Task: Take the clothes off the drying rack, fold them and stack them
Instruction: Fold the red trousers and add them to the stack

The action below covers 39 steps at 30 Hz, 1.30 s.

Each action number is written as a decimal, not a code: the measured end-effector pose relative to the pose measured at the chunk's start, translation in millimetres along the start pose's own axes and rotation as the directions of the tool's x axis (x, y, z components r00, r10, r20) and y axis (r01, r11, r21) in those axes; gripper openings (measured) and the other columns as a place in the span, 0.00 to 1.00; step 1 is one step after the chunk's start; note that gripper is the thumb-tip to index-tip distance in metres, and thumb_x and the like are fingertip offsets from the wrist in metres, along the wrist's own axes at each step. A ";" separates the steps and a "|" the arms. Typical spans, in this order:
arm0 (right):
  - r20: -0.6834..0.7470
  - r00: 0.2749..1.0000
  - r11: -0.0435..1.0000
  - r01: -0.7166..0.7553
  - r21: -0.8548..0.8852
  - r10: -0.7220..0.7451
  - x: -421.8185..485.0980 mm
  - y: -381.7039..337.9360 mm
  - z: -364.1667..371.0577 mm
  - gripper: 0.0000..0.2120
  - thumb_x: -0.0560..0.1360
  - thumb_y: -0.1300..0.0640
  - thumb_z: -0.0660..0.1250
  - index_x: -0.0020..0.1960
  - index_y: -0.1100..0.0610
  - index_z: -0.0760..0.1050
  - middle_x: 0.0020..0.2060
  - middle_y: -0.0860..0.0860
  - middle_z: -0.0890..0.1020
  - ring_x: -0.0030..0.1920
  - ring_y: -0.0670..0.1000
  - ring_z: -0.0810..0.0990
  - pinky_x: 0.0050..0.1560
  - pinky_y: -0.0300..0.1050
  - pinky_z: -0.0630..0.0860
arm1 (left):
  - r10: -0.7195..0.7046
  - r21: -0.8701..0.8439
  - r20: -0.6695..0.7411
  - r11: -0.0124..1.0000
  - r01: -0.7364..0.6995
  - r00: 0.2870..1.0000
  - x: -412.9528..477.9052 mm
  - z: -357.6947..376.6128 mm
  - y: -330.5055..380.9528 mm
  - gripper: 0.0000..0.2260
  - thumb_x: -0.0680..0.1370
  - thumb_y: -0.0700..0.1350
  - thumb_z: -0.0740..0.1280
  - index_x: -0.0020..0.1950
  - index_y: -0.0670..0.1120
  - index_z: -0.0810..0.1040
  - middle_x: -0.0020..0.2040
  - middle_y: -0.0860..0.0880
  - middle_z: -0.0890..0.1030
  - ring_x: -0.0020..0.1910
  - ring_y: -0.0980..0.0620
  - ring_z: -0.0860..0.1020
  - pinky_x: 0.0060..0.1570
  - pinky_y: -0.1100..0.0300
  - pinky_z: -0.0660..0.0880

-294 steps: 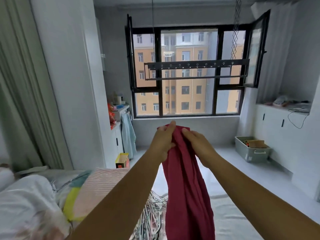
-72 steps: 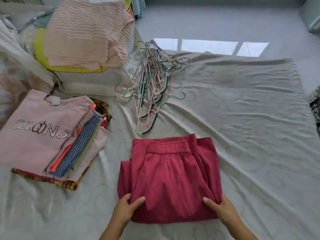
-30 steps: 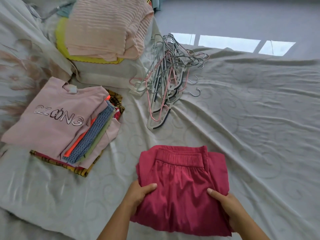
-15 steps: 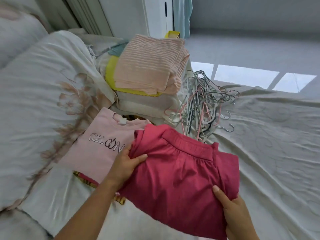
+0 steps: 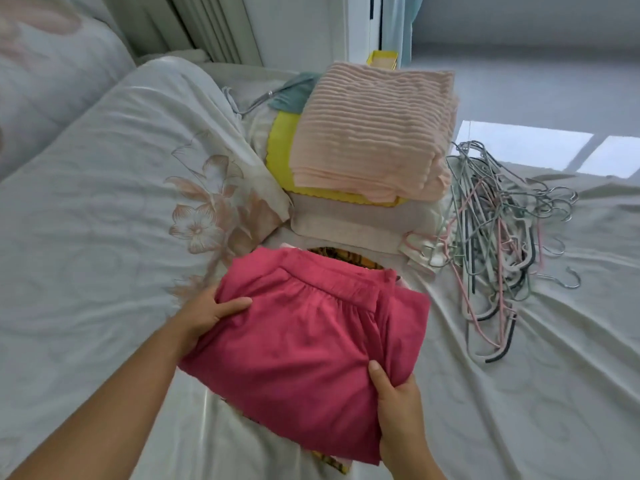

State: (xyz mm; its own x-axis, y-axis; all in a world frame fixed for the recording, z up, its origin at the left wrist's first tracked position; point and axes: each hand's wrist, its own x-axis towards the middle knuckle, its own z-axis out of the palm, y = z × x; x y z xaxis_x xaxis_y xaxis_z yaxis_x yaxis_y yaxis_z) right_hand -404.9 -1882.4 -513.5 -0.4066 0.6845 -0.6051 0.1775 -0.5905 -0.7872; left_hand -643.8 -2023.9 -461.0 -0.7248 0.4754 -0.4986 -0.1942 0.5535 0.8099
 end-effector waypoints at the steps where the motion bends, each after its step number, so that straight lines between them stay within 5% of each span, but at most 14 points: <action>1: -0.029 0.999 1.000 -0.015 -0.018 0.015 3.0 7.5 -1.0 0.17 0.73 0.63 0.68 0.61 0.63 0.73 0.52 0.58 0.81 0.53 0.56 0.80 0.61 0.56 0.73 | -0.026 -0.018 0.013 1.000 0.026 1.000 4.0 1.7 -15.1 0.42 0.50 0.63 0.79 0.61 0.51 0.75 0.55 0.51 0.82 0.55 0.51 0.80 0.62 0.49 0.72; 4: -0.046 0.999 0.999 -0.019 -0.045 0.017 5.4 18.5 -3.4 0.18 0.72 0.59 0.71 0.60 0.62 0.74 0.52 0.56 0.82 0.50 0.53 0.80 0.58 0.52 0.75 | -0.056 -0.108 0.038 0.992 0.059 0.998 13.3 5.7 -38.4 0.47 0.44 0.64 0.80 0.61 0.52 0.74 0.57 0.50 0.81 0.57 0.49 0.78 0.63 0.50 0.71; 6: -0.069 0.998 0.999 0.011 -0.048 -0.014 1.9 16.8 -1.2 0.34 0.59 0.41 0.77 0.58 0.58 0.75 0.50 0.51 0.82 0.46 0.47 0.81 0.53 0.45 0.75 | -0.053 -0.140 0.058 0.988 0.061 0.997 17.1 8.7 -39.7 0.45 0.43 0.63 0.80 0.58 0.52 0.74 0.56 0.51 0.81 0.56 0.50 0.78 0.61 0.52 0.72; 8: -0.137 0.989 0.997 0.042 -0.060 -0.050 1.8 17.3 2.8 0.54 0.39 0.26 0.72 0.58 0.53 0.70 0.49 0.45 0.79 0.47 0.42 0.78 0.55 0.43 0.71 | -0.035 -0.122 0.084 0.992 0.045 0.996 19.4 13.1 -34.4 0.41 0.50 0.60 0.81 0.60 0.52 0.73 0.53 0.54 0.80 0.52 0.55 0.79 0.55 0.60 0.74; 10: -0.170 0.985 1.000 0.015 -0.025 -0.019 4.7 18.1 6.5 0.60 0.37 0.24 0.70 0.63 0.52 0.66 0.54 0.48 0.76 0.52 0.46 0.75 0.59 0.43 0.68 | -0.028 -0.111 0.055 0.993 0.034 0.998 24.6 17.5 -33.1 0.30 0.65 0.49 0.78 0.63 0.51 0.70 0.48 0.58 0.78 0.45 0.62 0.76 0.41 0.73 0.72; 15: -0.103 0.993 0.997 -0.058 0.057 0.063 15.0 27.3 13.3 0.56 0.46 0.29 0.74 0.68 0.53 0.66 0.61 0.50 0.75 0.57 0.48 0.74 0.63 0.43 0.67 | -0.075 -0.097 0.097 0.992 0.084 0.992 36.0 16.9 -43.2 0.49 0.47 0.62 0.79 0.65 0.51 0.68 0.49 0.58 0.77 0.45 0.63 0.75 0.40 0.71 0.68; 17: -0.055 0.993 0.994 -0.104 0.045 0.106 19.2 33.5 12.7 0.55 0.48 0.30 0.76 0.69 0.53 0.68 0.60 0.48 0.78 0.59 0.49 0.76 0.67 0.50 0.68 | -0.119 -0.085 0.098 0.988 0.128 0.988 39.1 17.3 -46.3 0.38 0.60 0.57 0.78 0.65 0.47 0.70 0.51 0.54 0.78 0.44 0.62 0.75 0.38 0.70 0.68; 20: -0.011 0.987 0.986 -0.159 0.047 0.160 26.9 36.2 14.1 0.32 0.65 0.43 0.75 0.65 0.56 0.73 0.53 0.48 0.81 0.55 0.49 0.79 0.64 0.51 0.71 | -0.116 -0.068 0.117 0.990 0.125 0.986 46.4 21.2 -53.0 0.36 0.56 0.58 0.79 0.60 0.45 0.75 0.47 0.52 0.81 0.41 0.60 0.76 0.37 0.69 0.69; 23: -0.056 0.995 0.995 -0.086 0.041 0.088 33.9 42.9 13.2 0.25 0.67 0.51 0.73 0.62 0.57 0.75 0.48 0.46 0.82 0.51 0.46 0.80 0.60 0.48 0.73 | -0.144 -0.007 0.072 0.989 0.144 0.987 49.1 23.0 -48.7 0.21 0.71 0.50 0.74 0.60 0.42 0.76 0.43 0.53 0.80 0.38 0.61 0.74 0.35 0.70 0.66; 25: -0.094 0.995 0.999 -0.044 0.017 0.045 32.1 44.9 14.5 0.24 0.66 0.53 0.74 0.60 0.57 0.76 0.47 0.46 0.82 0.49 0.45 0.80 0.55 0.44 0.75 | -0.176 0.019 0.094 0.984 0.175 0.980 51.8 20.4 -51.4 0.30 0.59 0.59 0.75 0.55 0.46 0.77 0.39 0.56 0.80 0.39 0.60 0.75 0.36 0.69 0.68; 27: -0.119 0.993 1.000 -0.018 -0.006 0.017 32.1 46.3 15.1 0.28 0.64 0.52 0.77 0.60 0.58 0.75 0.49 0.49 0.83 0.50 0.46 0.81 0.53 0.43 0.76 | -0.204 0.052 0.105 0.979 0.199 0.973 54.3 16.0 -54.9 0.40 0.45 0.65 0.75 0.53 0.48 0.77 0.42 0.54 0.82 0.43 0.56 0.79 0.44 0.63 0.73; 29: -0.131 0.991 0.999 -0.038 0.005 0.038 35.1 48.0 15.8 0.41 0.53 0.41 0.80 0.61 0.57 0.74 0.51 0.52 0.83 0.51 0.49 0.81 0.58 0.50 0.76 | -0.242 0.050 0.101 0.970 0.238 0.965 60.8 12.7 -59.2 0.49 0.40 0.70 0.76 0.57 0.48 0.77 0.51 0.48 0.82 0.50 0.50 0.79 0.57 0.54 0.74; 31: -0.131 0.989 0.997 -0.070 -0.017 0.067 39.8 53.2 17.2 0.49 0.44 0.31 0.77 0.59 0.54 0.76 0.52 0.52 0.82 0.52 0.51 0.81 0.59 0.53 0.76 | -0.246 0.031 0.124 0.969 0.244 0.961 61.1 13.6 -59.7 0.51 0.37 0.71 0.75 0.56 0.49 0.76 0.51 0.48 0.82 0.50 0.50 0.79 0.58 0.54 0.71; 39: -0.042 0.995 0.992 -0.094 -0.083 0.091 56.9 59.4 9.0 0.48 0.42 0.27 0.74 0.58 0.49 0.73 0.54 0.49 0.80 0.54 0.48 0.79 0.60 0.48 0.74 | -0.256 0.133 0.151 0.962 0.237 0.955 60.8 20.3 -60.2 0.65 0.37 0.77 0.68 0.68 0.43 0.70 0.58 0.46 0.78 0.55 0.49 0.75 0.61 0.56 0.67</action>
State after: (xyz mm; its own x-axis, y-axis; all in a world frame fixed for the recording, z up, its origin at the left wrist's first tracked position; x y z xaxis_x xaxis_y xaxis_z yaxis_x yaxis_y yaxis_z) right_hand -425.5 -1882.4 -593.7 -0.3506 0.6453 -0.6788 0.2889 -0.6149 -0.7338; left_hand -662.8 -2014.4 -546.4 -0.5421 0.4155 -0.7304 -0.2712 0.7362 0.6201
